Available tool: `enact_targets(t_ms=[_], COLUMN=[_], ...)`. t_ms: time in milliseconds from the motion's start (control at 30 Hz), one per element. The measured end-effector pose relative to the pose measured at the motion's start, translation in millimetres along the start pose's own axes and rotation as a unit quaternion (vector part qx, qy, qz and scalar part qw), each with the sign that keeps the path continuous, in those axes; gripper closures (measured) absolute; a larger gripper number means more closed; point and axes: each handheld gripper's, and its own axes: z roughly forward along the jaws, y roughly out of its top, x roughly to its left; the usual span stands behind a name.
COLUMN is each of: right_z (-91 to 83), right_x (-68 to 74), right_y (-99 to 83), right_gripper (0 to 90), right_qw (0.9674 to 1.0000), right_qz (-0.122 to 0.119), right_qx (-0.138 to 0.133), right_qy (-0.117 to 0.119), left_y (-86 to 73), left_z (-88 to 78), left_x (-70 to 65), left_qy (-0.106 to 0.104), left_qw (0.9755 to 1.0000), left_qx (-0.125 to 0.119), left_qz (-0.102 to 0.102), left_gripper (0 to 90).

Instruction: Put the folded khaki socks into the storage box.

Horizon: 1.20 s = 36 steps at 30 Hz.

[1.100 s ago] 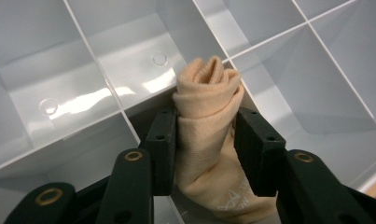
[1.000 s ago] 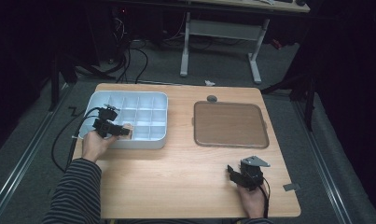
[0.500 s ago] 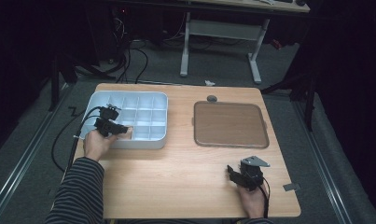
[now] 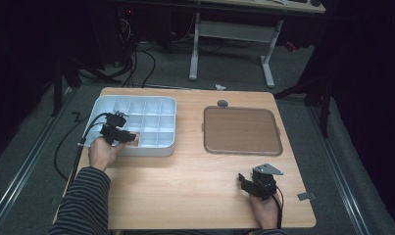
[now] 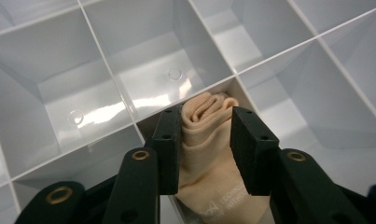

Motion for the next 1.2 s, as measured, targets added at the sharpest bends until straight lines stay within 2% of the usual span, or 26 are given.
enact_targets(t_ms=[167,367,467,833,967,1100,1200], right_z=[0.0,-0.1,0.0,0.0,0.0,0.0,0.0], right_x=[0.0,0.1,0.1,0.1,0.1,0.1,0.2], right_y=[0.0,0.0,0.0,0.0,0.0,0.0,0.0], right_gripper=[39.1,39.0,39.0,39.0,39.0,38.9,39.0], right_qw=[1.0000,1.0000,1.0000,1.0000,1.0000,1.0000,1.0000], right_qz=[0.000,0.001,0.001,0.000,0.000,0.000,0.000], right_qx=[0.000,0.000,0.000,0.000,0.000,0.000,0.000], right_qy=[0.000,0.000,0.000,0.001,0.001,0.001,0.001], left_y=[0.7,-0.8,-5.8,-22.1,-26.5,-31.8,-35.1], left_z=[-11.2,-16.9,-22.4,-38.1,-45.2,-52.8,-58.7], left_x=[-3.4,-10.0,-12.4,-13.7,-16.3,-22.3,-26.9], left_qy=[-0.006,-0.011,-0.019,-0.026,-0.046,-0.053,-0.049], left_qw=[0.9997,0.9995,0.9988,0.9975,0.9957,0.9938,0.9933], left_qx=[-0.024,-0.030,-0.045,-0.065,-0.081,-0.098,-0.105], left_qz=[0.000,0.006,0.003,0.002,-0.005,-0.003,0.005], left_gripper=[62.2,59.5,59.1,56.8,55.2,55.1,54.9])
